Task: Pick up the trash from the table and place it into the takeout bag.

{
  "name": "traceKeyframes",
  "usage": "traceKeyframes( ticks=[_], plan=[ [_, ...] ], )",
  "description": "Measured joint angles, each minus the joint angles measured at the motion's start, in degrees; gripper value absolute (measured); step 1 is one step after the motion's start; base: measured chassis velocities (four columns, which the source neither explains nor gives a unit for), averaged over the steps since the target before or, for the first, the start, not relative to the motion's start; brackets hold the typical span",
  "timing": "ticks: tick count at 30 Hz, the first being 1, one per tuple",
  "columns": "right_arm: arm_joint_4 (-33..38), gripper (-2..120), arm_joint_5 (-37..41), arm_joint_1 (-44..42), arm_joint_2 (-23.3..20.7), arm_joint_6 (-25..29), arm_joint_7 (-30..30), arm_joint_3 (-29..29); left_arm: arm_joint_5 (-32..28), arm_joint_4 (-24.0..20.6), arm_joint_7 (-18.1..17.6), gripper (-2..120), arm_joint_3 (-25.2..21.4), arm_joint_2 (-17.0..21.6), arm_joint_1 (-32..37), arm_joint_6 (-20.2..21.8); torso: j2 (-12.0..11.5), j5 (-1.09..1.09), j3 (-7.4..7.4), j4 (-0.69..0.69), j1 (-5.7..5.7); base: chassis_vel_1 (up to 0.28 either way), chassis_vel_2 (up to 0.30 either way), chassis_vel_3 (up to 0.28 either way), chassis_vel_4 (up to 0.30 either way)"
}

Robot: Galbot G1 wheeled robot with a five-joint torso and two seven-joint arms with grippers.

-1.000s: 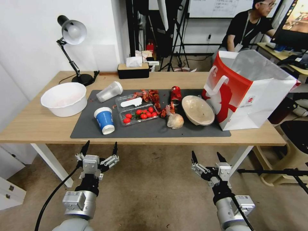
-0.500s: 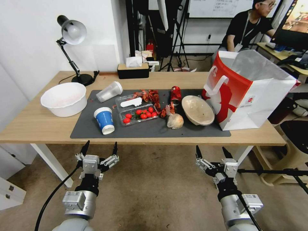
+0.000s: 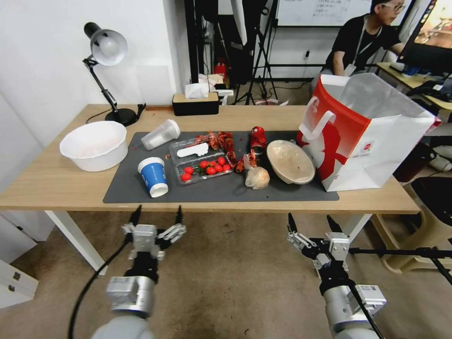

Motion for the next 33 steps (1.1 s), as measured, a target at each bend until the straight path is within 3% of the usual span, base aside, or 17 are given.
traceKeyframes(
  ticks=[13, 15, 16, 17, 18, 19, 20, 21, 23, 25, 26, 28, 31, 33],
  plan=[
    [0.8, 100, -0.1, -0.1, 0.1, 0.3, 0.3, 0.1, -0.1, 0.0, -0.4, 100, 0.3, 0.1, -0.1, 0.0, 0.0, 0.01, 0.0, 0.01, 0.0, 0.0, 0.0, 0.0, 0.0],
    [0.7, 100, -0.1, 0.0, 0.2, 0.3, 0.3, 0.1, -0.7, 0.3, -4.3, 100, 4.4, 1.4, -1.3, 0.5, 0.0, 0.0, -0.01, 0.0, 0.0, 0.0, 0.0, 0.0, 0.0],
    [0.5, 100, -0.1, 0.0, 0.2, 0.3, 0.3, 0.0, -1.5, 0.8, -8.9, 100, 9.1, 3.0, -2.7, 1.1, 0.0, 0.0, -0.01, -0.01, -0.01, 0.0, 0.0, 0.0, 0.0],
    [0.5, 100, -0.1, 0.0, 0.2, 0.3, 0.3, 0.0, -1.5, 0.8, -8.9, 100, 9.1, 3.0, -2.7, 1.1, 0.0, 0.0, -0.01, -0.01, -0.01, 0.0, 0.0, 0.0, 0.0],
    [0.5, 100, 0.0, 0.1, 0.2, 0.2, 0.3, -0.1, -2.0, 1.1, -11.9, 100, 12.0, 4.0, -3.6, 1.4, 0.0, 0.0, 0.0, -0.01, -0.01, 0.0, 0.0, 0.0, 0.0],
    [0.5, 100, 0.6, 0.2, 0.1, 0.0, 0.3, -0.2, -1.2, 0.6, -6.8, 100, 12.8, 3.7, -3.3, 0.8, 0.0, -0.03, -0.01, -0.06, 0.0, 0.0, 0.0, 0.0, 0.0],
    [0.5, 100, 1.3, 0.4, 0.1, -0.4, 0.3, -0.2, -0.8, 0.5, -5.2, 100, 10.9, 3.2, -2.7, 0.6, 0.0, 0.05, 0.0, 0.03, -0.01, 0.0, 0.0, 0.0, 0.0],
    [0.5, 100, 1.3, 0.4, 0.1, -0.4, 0.3, -0.2, -0.8, 0.5, -5.2, 100, 10.9, 3.2, -2.7, 0.6, 0.0, 0.05, 0.0, 0.03, -0.01, 0.0, 0.0, 0.0, 0.0],
    [0.7, 100, 4.8, 1.0, -0.2, -1.5, 0.4, -0.3, -0.3, 0.2, -1.6, 100, 6.1, 1.5, -1.3, 0.2, 0.0, 0.02, -0.01, 0.02, -0.01, 0.0, 0.0, 0.0, 0.0],
    [0.9, 100, 7.3, 1.3, -0.4, -2.2, 0.6, -0.3, -0.3, 0.2, -2.2, 100, 6.1, 1.7, -1.4, 0.2, 0.0, 0.0, 0.0, 0.02, -0.01, 0.0, 0.0, 0.0, 0.0],
    [1.3, 100, 11.6, 1.9, -0.6, -3.1, 1.2, -0.3, -0.3, 0.2, -1.9, 100, 6.0, 1.5, -1.3, 0.2, 0.0, -0.03, 0.0, -0.05, -0.01, 0.0, 0.0, 0.0, 0.0],
    [2.1, 100, 21.2, 3.4, -1.1, -4.9, 3.2, -0.2, -0.3, 0.2, -1.3, 100, 4.3, 1.1, -0.9, 0.2, 0.0, 0.02, 0.0, 0.02, -0.01, 0.0, 0.0, 0.0, 0.0],
    [2.5, 100, 26.1, 4.2, -1.3, -5.7, 4.5, -0.2, -0.3, 0.2, -1.3, 100, 3.7, 1.0, -0.8, 0.2, 0.0, -0.01, 0.0, 0.0, -0.01, 0.0, 0.0, 0.0, 0.0],
    [3.1, 100, 33.0, 5.6, -1.6, -6.7, 6.5, 0.0, -0.5, 0.3, -3.3, 100, 5.8, 1.6, -1.3, 0.3, 0.0, 0.01, 0.0, 0.02, -0.01, 0.0, 0.0, 0.0, 0.0]
  ],
)
